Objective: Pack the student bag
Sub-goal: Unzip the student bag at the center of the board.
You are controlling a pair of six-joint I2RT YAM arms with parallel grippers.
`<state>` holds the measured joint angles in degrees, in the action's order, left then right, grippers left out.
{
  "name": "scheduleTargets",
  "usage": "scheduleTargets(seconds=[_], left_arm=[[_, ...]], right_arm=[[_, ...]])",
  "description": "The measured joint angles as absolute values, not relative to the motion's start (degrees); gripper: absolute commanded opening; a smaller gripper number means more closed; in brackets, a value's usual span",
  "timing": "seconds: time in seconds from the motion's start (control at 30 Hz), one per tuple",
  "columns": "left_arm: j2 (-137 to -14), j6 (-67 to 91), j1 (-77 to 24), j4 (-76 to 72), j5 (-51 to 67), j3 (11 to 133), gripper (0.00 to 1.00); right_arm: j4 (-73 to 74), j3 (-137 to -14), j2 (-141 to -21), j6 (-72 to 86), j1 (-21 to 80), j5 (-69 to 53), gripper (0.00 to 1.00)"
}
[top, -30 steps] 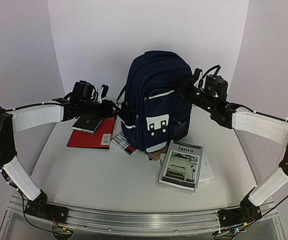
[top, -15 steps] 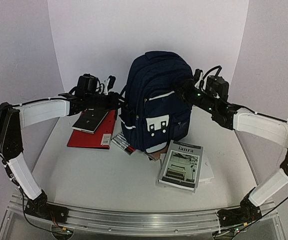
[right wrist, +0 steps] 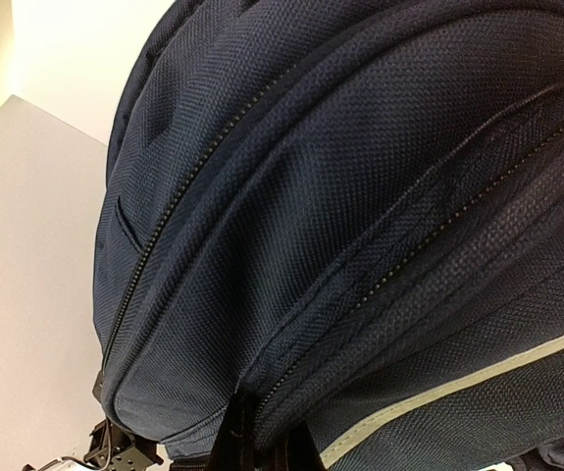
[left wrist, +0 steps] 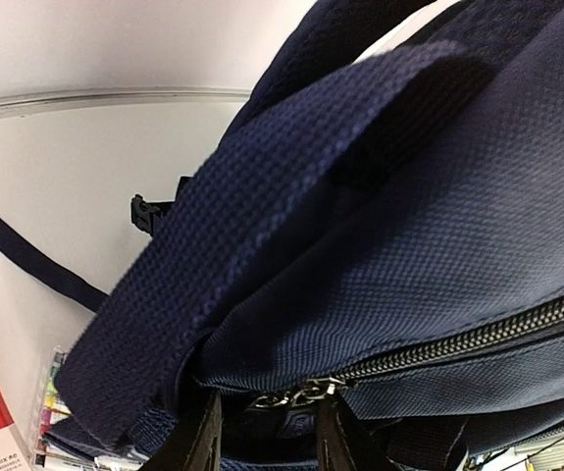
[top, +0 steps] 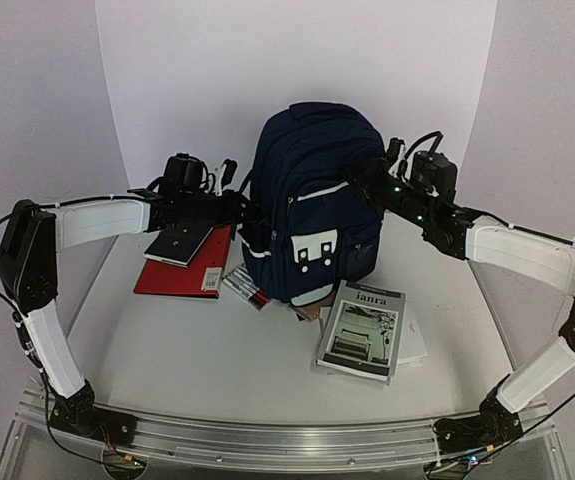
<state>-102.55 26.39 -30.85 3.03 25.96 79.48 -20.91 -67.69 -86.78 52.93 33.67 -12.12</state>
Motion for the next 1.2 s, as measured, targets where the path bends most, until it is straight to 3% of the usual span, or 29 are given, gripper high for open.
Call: scheduleTargets(seconds=[0.07,0.4,0.5,0.7,1.2], left_arm=[[-102.9,26.4,-30.9,3.0,26.7,79.5,0.24],[-104.1,27.1,-30.8,2.3,30.0,79.5,0.24],[-104.4,27.3,-30.8,1.6,30.6,79.5,0.12],[-104.3,28.0,-30.8,-0.1,31.1,79.0,0.01],[-98.7,25.5,-31.2,1.7,24.7,75.6,0.00]], right_arm=[[-20.9,-67.7,-86.8,52.9,33.7,-12.1,0.00],[-20.9,-67.7,-86.8,52.8,33.6,-12.2,0.00],[-20.9,-67.7,-86.8,52.8,33.6,-12.2,0.00],[-20.9,-67.7,-86.8,52.5,33.5,-12.2,0.00],[-20.0,-67.7,-86.8,49.5,33.5,-10.6,0.00]])
